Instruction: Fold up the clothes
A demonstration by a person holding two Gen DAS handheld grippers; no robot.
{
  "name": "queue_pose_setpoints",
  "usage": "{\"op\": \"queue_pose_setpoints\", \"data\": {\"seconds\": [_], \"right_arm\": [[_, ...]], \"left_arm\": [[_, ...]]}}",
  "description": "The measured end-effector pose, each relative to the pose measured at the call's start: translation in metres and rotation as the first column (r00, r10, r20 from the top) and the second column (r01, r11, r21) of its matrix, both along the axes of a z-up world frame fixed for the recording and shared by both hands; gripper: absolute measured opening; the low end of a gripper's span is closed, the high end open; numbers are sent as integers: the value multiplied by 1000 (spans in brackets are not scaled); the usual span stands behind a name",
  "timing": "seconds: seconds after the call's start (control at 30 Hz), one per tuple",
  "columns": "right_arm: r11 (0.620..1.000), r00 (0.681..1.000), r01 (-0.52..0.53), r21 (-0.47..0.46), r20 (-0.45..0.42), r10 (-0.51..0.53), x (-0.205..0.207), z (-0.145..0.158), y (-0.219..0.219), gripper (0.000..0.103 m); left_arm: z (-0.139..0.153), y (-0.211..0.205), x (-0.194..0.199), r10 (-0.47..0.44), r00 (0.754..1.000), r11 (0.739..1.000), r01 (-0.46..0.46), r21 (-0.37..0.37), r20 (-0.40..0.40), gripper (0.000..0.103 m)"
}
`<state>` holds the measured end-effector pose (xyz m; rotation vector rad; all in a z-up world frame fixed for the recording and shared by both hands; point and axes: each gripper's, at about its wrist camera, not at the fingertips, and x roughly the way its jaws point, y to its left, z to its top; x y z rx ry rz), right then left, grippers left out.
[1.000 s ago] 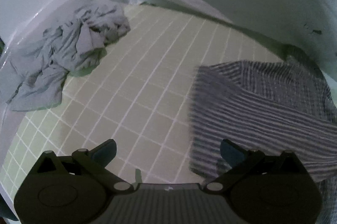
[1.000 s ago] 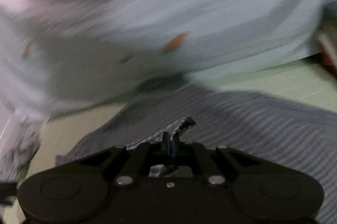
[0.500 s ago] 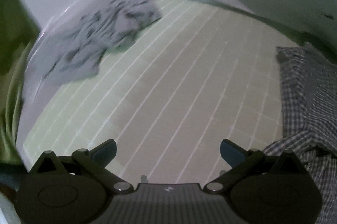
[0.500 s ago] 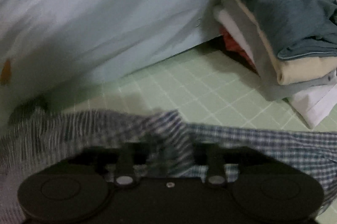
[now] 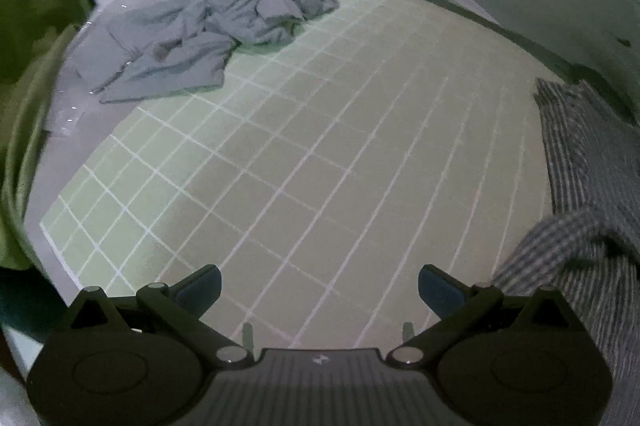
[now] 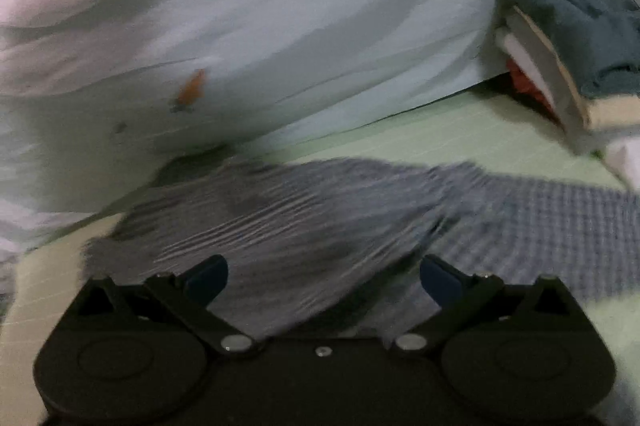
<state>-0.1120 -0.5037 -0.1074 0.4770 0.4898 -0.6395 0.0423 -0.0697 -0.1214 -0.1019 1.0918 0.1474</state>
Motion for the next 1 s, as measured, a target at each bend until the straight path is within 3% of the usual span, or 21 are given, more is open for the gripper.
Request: {"op": "queue_pose_setpoints", "data": {"seconds": [0.1, 0.2, 0.3, 0.4, 0.47, 0.57, 0.77, 0.9, 1.0], "right_arm": [[998, 999, 11, 64, 37, -13, -9, 0, 55, 103], [999, 1000, 0, 52, -1, 0, -11, -2, 122, 103], [998, 1000, -15, 53, -22, 17, -9, -8, 185, 103], [994, 998, 39, 100, -59, -34, -2, -15, 236, 103], [994, 994, 45, 104, -104, -34, 5, -15, 266, 103], [1000, 986, 11, 27, -166, -7, 21, -13, 308, 103], [999, 978, -36, -5, -204, 34, 48, -22, 350, 102], [999, 973, -40, 2, -229, 40, 57, -32, 369, 87], [998, 968, -60, 0, -243, 58, 55, -36, 372, 84]], "left_arm": [[-10, 22, 0, -73, 997, 997, 73, -33, -10, 103], [-9, 49, 0, -136, 991, 986, 135, -94, -6, 103], [-5, 69, 0, -246, 969, 966, 247, -80, 26, 103], [0, 86, 5, -315, 948, 948, 316, -42, 34, 103], [5, 98, 6, -349, 936, 935, 351, -59, 44, 103], [9, 113, 8, -392, 919, 917, 394, -67, 42, 103], [6, 142, 0, -426, 903, 900, 429, -78, 44, 103], [-2, 166, -3, -401, 916, 911, 401, -98, 16, 103], [-3, 174, 4, -367, 930, 922, 365, -125, 10, 103]]}}
